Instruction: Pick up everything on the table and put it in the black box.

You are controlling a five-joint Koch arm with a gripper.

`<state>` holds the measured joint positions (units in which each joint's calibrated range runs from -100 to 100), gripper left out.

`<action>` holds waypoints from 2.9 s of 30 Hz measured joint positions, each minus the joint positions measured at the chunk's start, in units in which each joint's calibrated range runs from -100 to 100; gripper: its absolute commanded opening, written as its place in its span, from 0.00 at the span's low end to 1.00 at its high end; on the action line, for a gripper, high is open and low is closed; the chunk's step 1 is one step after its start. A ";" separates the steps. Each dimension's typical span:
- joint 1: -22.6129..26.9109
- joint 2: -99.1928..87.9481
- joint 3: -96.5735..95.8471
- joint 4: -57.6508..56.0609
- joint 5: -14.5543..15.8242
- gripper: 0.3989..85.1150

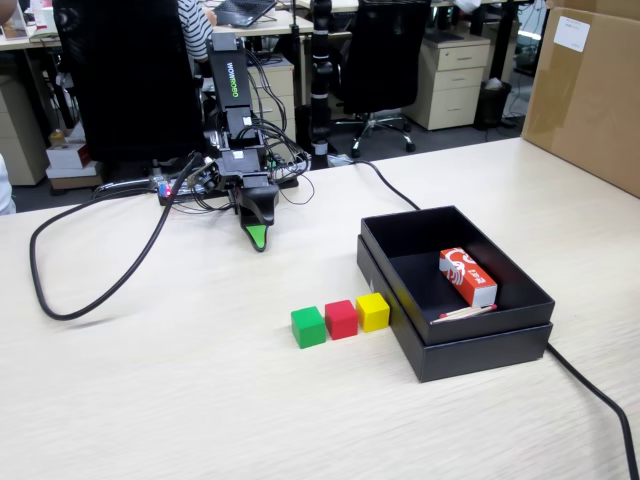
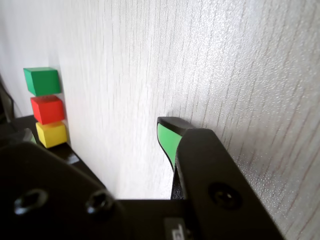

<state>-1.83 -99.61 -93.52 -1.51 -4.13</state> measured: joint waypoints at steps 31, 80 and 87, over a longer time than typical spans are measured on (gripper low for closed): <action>-0.05 0.00 0.00 0.00 0.00 0.57; 1.90 14.89 26.20 -23.77 4.40 0.56; 1.86 28.35 42.81 -31.13 5.03 0.56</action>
<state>0.02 -71.26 -50.71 -32.64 0.90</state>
